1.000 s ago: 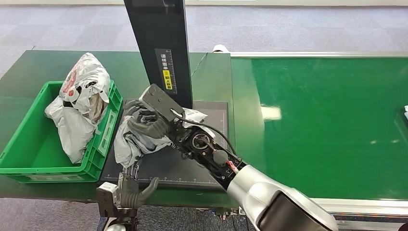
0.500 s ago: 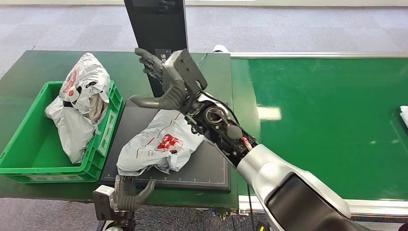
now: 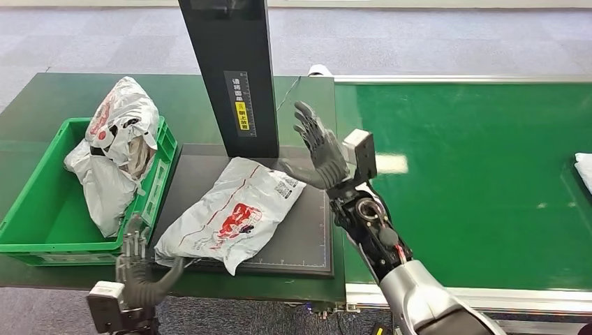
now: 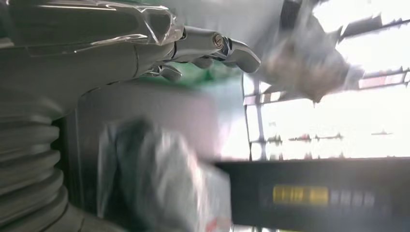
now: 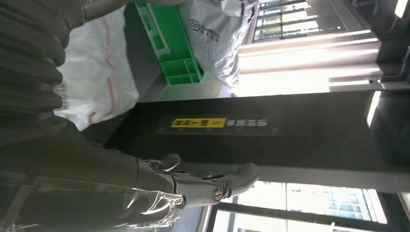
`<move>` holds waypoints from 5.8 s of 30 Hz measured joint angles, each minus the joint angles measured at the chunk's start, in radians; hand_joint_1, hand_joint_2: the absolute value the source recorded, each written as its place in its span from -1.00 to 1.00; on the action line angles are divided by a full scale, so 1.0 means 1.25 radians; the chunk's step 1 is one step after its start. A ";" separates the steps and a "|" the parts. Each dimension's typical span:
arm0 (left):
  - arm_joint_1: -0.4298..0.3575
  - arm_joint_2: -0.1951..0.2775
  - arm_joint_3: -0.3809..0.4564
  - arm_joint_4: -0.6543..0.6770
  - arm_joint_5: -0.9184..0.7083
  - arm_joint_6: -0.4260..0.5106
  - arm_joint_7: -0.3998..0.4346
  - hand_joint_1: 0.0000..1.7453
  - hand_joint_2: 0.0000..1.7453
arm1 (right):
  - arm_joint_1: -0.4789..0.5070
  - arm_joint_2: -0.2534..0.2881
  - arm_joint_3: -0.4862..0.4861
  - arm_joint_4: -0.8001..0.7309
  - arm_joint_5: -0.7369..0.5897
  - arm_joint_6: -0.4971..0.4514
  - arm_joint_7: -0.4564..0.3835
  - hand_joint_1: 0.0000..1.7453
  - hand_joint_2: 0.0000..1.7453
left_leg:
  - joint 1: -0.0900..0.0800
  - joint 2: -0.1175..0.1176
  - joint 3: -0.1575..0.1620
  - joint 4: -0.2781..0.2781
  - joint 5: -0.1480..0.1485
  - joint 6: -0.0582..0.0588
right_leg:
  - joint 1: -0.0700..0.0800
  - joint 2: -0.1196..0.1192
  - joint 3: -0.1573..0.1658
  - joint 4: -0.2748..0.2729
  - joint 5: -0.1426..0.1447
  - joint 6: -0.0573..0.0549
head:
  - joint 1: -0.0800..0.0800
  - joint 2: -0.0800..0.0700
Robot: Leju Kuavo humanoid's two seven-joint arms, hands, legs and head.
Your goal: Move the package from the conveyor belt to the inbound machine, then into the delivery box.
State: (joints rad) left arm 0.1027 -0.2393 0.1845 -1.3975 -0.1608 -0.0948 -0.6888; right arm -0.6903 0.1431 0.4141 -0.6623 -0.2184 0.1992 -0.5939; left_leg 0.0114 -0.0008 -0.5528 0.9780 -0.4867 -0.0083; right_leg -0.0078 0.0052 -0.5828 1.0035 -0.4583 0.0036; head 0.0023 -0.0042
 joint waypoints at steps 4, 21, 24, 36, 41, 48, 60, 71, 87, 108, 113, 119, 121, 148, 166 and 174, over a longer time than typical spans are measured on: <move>0.022 0.004 0.048 -0.066 -0.006 0.018 0.000 -1.00 1.00 | 0.093 -0.009 -0.073 -0.075 0.036 0.019 -0.006 -1.00 1.00 | 0.000 0.000 0.000 0.000 0.000 0.000 | 0.000 0.000 0.000 0.000 0.000 0.000 | 0.000 0.000; -0.039 0.033 -0.014 -0.091 -0.181 0.234 0.043 -1.00 1.00 | 0.314 -0.007 -0.291 -0.244 0.056 0.101 -0.011 -1.00 1.00 | -0.001 -0.003 0.000 0.000 0.001 0.000 | -0.001 -0.003 0.001 -0.001 0.000 0.000 | 0.000 0.000; -0.117 0.048 -0.084 0.007 -0.265 0.259 0.085 -1.00 1.00 | 0.316 0.000 -0.317 -0.242 0.062 0.115 -0.011 -1.00 1.00 | -0.001 -0.003 0.001 0.000 0.002 0.000 | -0.001 -0.003 0.002 -0.001 0.001 0.000 | 0.000 0.000; -0.357 0.075 -0.251 0.425 -0.407 0.311 0.142 -1.00 1.00 | 0.326 0.019 -0.364 -0.223 0.062 0.138 -0.013 -1.00 1.00 | -0.001 -0.004 0.000 0.000 0.002 0.000 | -0.001 -0.003 0.001 0.000 0.001 0.000 | 0.000 0.000; -0.355 0.093 -0.282 0.466 -0.423 0.318 0.159 -1.00 1.00 | 0.357 0.019 -0.373 -0.231 0.062 0.142 -0.012 -1.00 1.00 | -0.001 -0.004 0.000 0.000 0.001 0.000 | -0.001 -0.003 0.001 -0.001 0.001 0.000 | 0.000 0.000; -0.295 0.121 -0.311 0.415 -0.477 0.304 0.197 -1.00 1.00 | 0.376 0.017 -0.385 -0.234 0.060 0.147 -0.012 -1.00 1.00 | -0.001 -0.003 0.002 0.000 0.001 0.000 | -0.001 -0.003 0.003 -0.001 0.001 0.000 | 0.000 0.000; -0.249 0.169 -0.347 0.339 -0.487 0.276 0.203 0.86 1.00 | 0.367 0.018 -0.394 -0.228 0.066 0.148 -0.014 -1.00 1.00 | -0.001 -0.003 0.002 0.000 0.002 0.000 | -0.001 -0.003 0.003 0.000 0.001 0.000 | 0.000 0.000; -0.291 0.169 -0.361 0.364 -0.475 0.283 0.185 1.00 1.00 | 0.360 0.019 -0.395 -0.225 0.070 0.139 -0.008 -1.00 1.00 | -0.001 -0.004 0.002 0.000 0.002 0.000 | -0.001 -0.003 0.003 0.000 0.001 0.000 | 0.000 0.000; -0.246 0.168 -0.342 0.268 -0.251 0.363 0.039 1.00 1.00 | 0.365 0.019 -0.402 -0.224 0.071 0.127 -0.012 -1.00 1.00 | -0.001 -0.003 -0.001 0.000 0.002 0.000 | -0.001 -0.003 0.000 0.000 0.001 0.000 | 0.000 0.000; 0.046 0.220 -0.221 -0.401 -0.004 0.432 -0.009 0.85 1.00 | 0.380 0.006 -0.437 -0.212 0.074 0.130 -0.031 -1.00 1.00 | -0.001 -0.002 -0.004 0.000 0.001 0.000 | -0.001 -0.003 -0.003 0.000 0.001 0.000 | 0.000 0.000; 0.097 0.240 -0.222 -0.532 0.028 0.458 -0.009 0.81 1.00 | 0.365 -0.004 -0.445 -0.184 0.077 0.134 -0.046 -1.00 1.00 | -0.001 -0.003 -0.004 0.000 0.001 0.000 | -0.001 -0.003 -0.003 0.000 0.000 0.000 | 0.000 0.000; 0.103 0.255 -0.192 -0.585 0.101 0.462 -0.009 0.72 1.00 | 0.353 -0.008 -0.448 -0.161 0.089 0.137 -0.050 -1.00 1.00 | 0.000 -0.003 -0.004 0.000 0.001 0.000 | -0.001 -0.003 -0.003 0.000 0.001 0.000 | 0.000 0.000; 0.095 0.256 -0.171 -0.574 0.100 0.456 -0.009 0.72 1.00 | 0.351 -0.007 -0.449 -0.156 0.091 0.138 -0.049 -1.00 1.00 | 0.000 -0.003 -0.003 0.000 0.002 0.000 | 0.000 -0.003 -0.003 0.000 0.001 0.000 | 0.000 0.000; -0.665 0.423 -0.100 0.545 -0.572 0.388 0.326 0.94 1.00 | 0.239 0.012 -0.432 -0.035 0.119 0.162 -0.053 -1.00 1.00 | 0.001 0.001 -0.007 0.000 0.010 -0.004 | 0.001 0.000 -0.008 0.001 0.009 -0.004 | -0.001 0.000; -0.743 0.517 -0.083 0.705 -0.550 0.321 0.330 0.93 1.00 | 0.204 0.011 -0.421 0.026 0.119 0.162 -0.055 -1.00 1.00 | 0.001 0.001 -0.009 0.000 0.010 -0.004 | 0.001 0.000 -0.010 0.001 0.009 -0.004 | -0.001 0.000; -0.704 0.550 -0.028 0.719 -0.507 0.290 0.320 0.74 1.00 | 0.203 0.010 -0.421 0.029 0.119 0.162 -0.056 -1.00 1.00 | 0.001 0.001 -0.011 0.000 0.010 -0.004 | 0.001 0.001 -0.012 0.001 0.009 -0.004 | -0.001 0.000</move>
State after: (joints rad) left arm -0.7772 0.4477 0.1496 -0.4988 -0.7951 0.2671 -0.2889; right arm -0.4359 0.1556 -0.1118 -0.6264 -0.0698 0.4018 -0.6639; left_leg 0.0130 0.0009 -0.5664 0.9778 -0.4741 -0.0130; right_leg -0.0062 0.0059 -0.5980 1.0044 -0.4474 -0.0018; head 0.0013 -0.0042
